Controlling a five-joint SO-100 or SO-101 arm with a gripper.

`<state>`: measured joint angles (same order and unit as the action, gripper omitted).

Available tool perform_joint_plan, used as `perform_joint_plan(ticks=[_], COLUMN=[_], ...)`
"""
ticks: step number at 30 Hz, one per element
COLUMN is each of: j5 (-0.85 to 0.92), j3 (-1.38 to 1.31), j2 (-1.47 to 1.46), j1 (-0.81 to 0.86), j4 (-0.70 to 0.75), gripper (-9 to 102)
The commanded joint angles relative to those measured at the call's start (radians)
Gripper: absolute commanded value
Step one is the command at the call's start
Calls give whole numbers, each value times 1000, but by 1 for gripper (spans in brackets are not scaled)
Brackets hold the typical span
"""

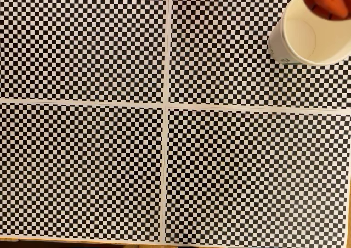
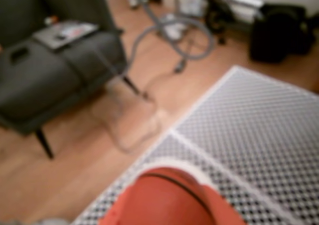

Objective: Grasp basketball and place into cup.

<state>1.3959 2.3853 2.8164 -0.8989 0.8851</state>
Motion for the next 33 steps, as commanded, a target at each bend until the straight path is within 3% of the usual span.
perform_joint_plan(ticks=[1, 28, 33], j5=[0, 12, 25], j3=[23, 198, 210], j2=[2, -46, -46], j1=[-9, 2, 12], j4=[-64, -314, -344], gripper=[0, 0, 6])
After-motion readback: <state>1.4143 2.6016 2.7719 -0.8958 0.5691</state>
